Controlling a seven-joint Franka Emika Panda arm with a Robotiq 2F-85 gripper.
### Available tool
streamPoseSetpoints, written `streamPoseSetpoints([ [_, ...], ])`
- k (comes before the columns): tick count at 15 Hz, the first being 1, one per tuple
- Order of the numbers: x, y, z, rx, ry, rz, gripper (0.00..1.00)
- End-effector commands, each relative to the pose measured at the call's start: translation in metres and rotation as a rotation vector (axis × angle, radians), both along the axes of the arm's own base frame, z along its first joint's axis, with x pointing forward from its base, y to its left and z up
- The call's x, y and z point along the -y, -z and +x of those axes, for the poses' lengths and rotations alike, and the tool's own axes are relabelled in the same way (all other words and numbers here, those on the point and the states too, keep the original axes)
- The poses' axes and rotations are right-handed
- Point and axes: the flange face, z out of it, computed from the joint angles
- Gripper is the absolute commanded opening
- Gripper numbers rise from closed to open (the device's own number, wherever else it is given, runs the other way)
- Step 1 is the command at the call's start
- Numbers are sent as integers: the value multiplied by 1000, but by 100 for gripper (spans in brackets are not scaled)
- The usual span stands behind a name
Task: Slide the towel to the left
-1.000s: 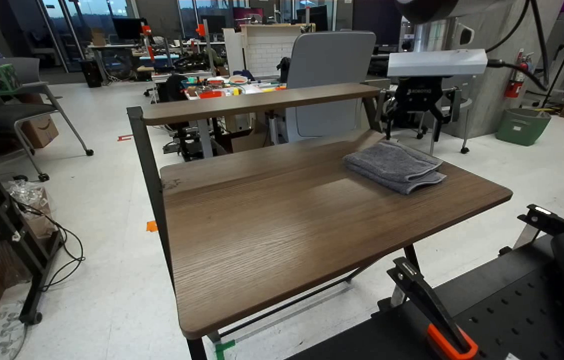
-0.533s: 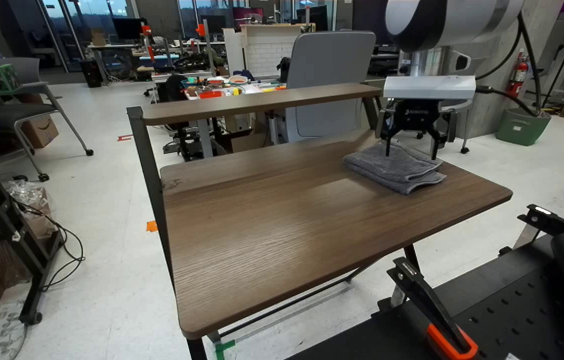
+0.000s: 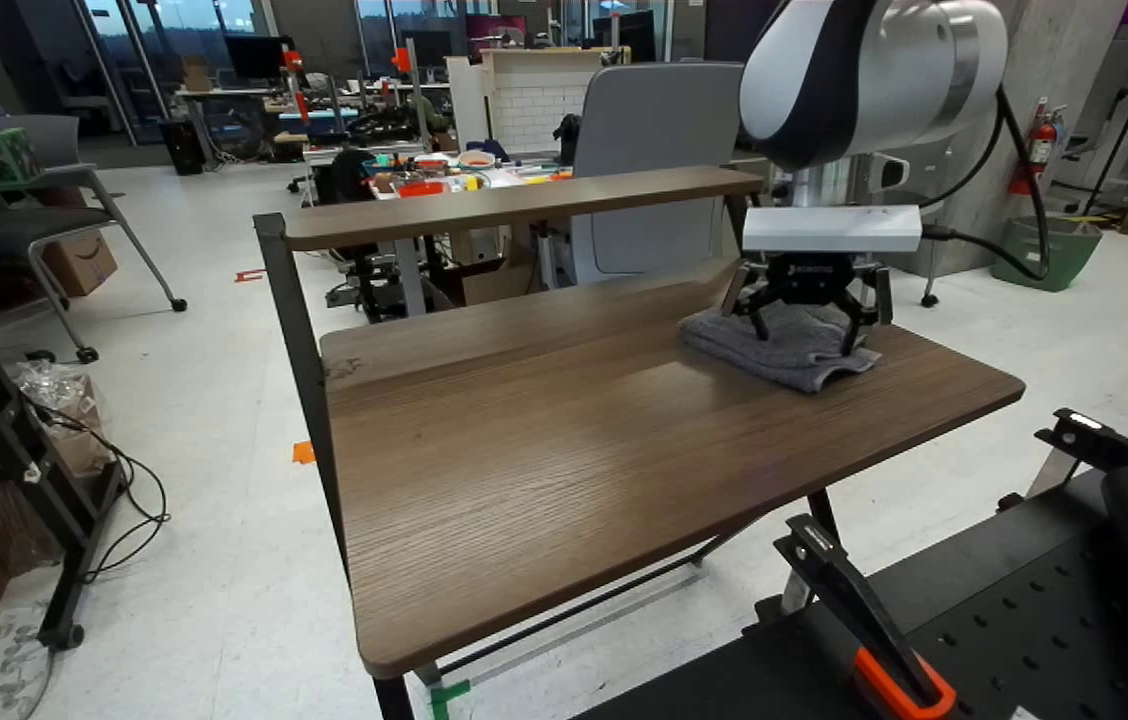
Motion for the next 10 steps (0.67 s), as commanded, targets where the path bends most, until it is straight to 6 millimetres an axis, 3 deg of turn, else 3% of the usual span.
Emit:
streamPoseSetpoints([
  [1,-39,16,-17,1,-69,-5,100],
  [10,-178,25,-58,-28,-291,22,100],
])
